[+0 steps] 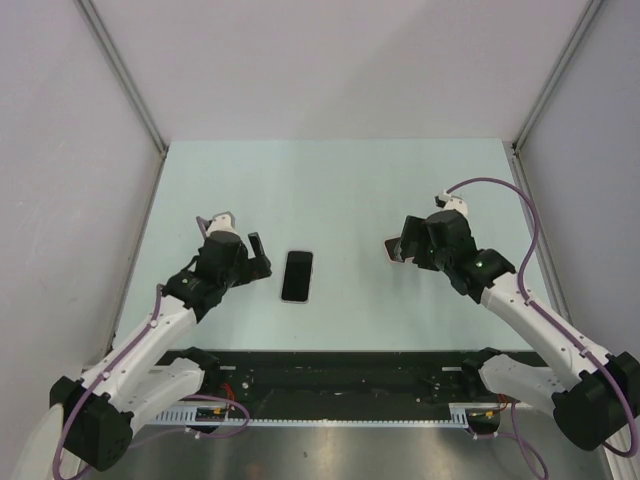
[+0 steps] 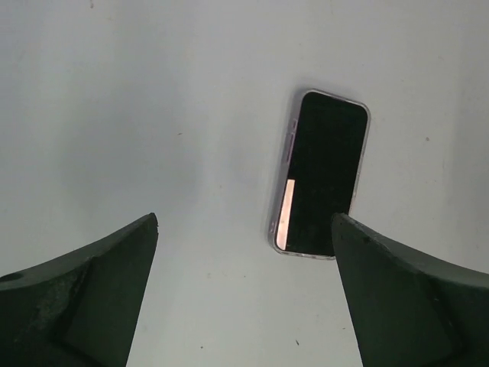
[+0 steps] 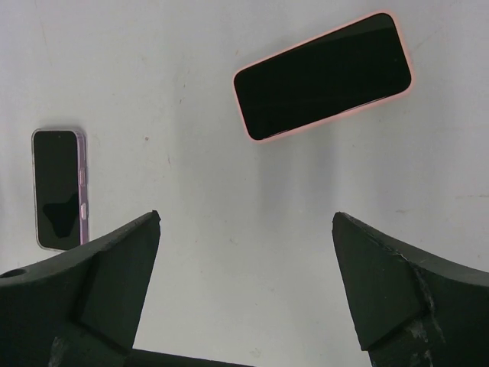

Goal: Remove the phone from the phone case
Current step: Pick up the phone at the center of the board, then adjust the phone, then remove the phone case from the phone.

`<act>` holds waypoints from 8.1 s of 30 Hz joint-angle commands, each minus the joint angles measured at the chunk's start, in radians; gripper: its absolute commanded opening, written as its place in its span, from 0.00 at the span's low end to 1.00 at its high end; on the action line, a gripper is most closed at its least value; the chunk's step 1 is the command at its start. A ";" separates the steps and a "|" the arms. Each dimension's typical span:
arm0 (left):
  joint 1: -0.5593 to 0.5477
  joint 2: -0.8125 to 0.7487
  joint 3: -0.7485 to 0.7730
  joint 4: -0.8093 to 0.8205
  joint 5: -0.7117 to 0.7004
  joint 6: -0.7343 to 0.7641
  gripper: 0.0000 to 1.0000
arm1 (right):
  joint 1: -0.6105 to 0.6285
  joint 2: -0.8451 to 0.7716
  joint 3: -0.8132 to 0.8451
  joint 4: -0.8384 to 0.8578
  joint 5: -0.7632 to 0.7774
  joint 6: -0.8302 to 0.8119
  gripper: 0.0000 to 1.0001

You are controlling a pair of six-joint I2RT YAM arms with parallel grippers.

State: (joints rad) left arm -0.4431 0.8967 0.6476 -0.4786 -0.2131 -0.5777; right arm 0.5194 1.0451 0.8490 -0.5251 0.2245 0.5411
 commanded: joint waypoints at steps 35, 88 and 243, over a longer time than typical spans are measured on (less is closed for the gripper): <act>-0.223 0.855 0.478 -0.150 0.029 0.013 1.00 | 0.016 0.006 0.001 -0.012 -0.002 0.020 1.00; -0.198 0.800 0.437 0.144 0.549 -0.257 0.66 | 0.303 0.273 -0.406 0.991 -0.211 0.606 0.65; 0.052 0.528 0.231 1.376 1.000 -0.873 0.00 | -0.001 0.049 -0.337 1.401 -0.760 0.692 0.64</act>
State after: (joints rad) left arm -0.3962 1.4353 0.8516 0.7570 0.7643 -1.3758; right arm 0.5194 1.0912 0.5068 0.7036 -0.5087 1.1751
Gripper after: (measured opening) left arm 0.162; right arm 0.680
